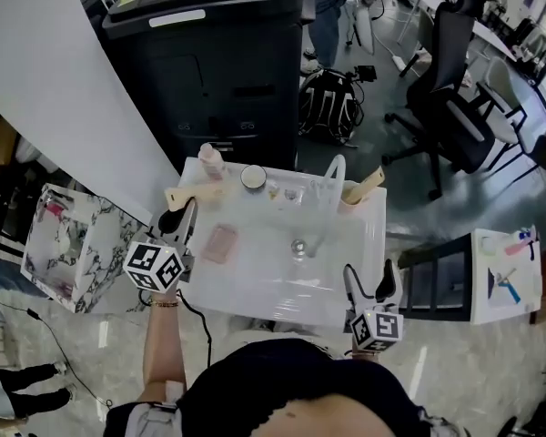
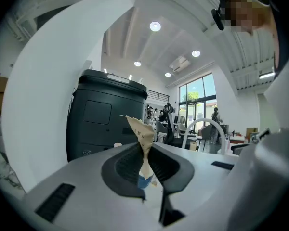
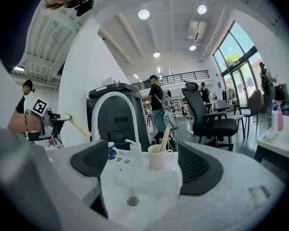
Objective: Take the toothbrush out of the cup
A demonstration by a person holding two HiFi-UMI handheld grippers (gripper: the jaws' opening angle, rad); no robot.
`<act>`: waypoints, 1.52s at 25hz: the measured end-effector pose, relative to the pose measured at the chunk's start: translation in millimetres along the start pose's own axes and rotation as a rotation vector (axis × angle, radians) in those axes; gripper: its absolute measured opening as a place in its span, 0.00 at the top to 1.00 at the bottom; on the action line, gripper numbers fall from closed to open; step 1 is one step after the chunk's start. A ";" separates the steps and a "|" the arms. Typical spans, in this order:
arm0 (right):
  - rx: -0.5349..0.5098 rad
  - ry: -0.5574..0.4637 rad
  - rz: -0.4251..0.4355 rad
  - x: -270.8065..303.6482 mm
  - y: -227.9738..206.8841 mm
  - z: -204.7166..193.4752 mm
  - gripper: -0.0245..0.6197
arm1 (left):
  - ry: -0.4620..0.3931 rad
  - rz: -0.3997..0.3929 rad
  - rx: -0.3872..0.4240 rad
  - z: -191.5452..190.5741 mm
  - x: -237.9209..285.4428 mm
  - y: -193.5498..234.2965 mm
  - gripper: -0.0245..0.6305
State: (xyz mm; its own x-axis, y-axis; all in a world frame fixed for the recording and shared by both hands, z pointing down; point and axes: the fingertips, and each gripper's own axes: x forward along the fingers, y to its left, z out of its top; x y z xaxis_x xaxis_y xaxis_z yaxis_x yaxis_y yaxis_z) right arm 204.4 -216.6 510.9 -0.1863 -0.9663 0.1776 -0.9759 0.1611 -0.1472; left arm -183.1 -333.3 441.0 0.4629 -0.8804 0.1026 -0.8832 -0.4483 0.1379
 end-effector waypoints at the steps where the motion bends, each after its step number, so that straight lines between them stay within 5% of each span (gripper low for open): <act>1: 0.001 0.001 0.004 -0.2 2.3 -0.4 0.26 | 0.042 -0.009 0.018 -3.6 -8.8 1.7 0.92; 13: 0.012 0.001 0.005 -17.7 12.7 -7.1 0.26 | 0.663 -0.017 0.039 -94.8 -84.4 39.0 0.92; 16: 0.017 -0.004 -0.001 -21.2 12.5 -7.3 0.26 | 0.793 -0.087 0.043 -109.1 -89.0 38.7 0.92; 24: 0.025 -0.007 -0.029 -31.0 6.9 -7.2 0.26 | 1.307 -0.370 0.029 -173.8 -83.5 57.8 0.92; 29: 0.033 -0.015 -0.054 -36.5 2.9 -5.9 0.26 | 1.390 -0.431 -0.025 -201.4 -53.6 59.0 0.91; 35: 0.036 -0.025 -0.070 -41.2 -0.8 -3.3 0.26 | 1.388 -0.350 0.007 -216.5 -30.8 78.1 0.87; 38: 0.037 -0.024 -0.069 -39.9 -0.8 -4.0 0.26 | 1.352 -0.332 0.035 -220.2 -32.0 81.4 0.66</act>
State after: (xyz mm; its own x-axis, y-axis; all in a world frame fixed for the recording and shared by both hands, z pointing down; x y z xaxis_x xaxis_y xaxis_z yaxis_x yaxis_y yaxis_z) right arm 212.2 -177.3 507.8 -0.1157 -0.9795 0.1648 -0.9814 0.0872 -0.1712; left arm -253.2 -307.7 665.9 0.3441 0.0881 0.9348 -0.7113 -0.6254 0.3208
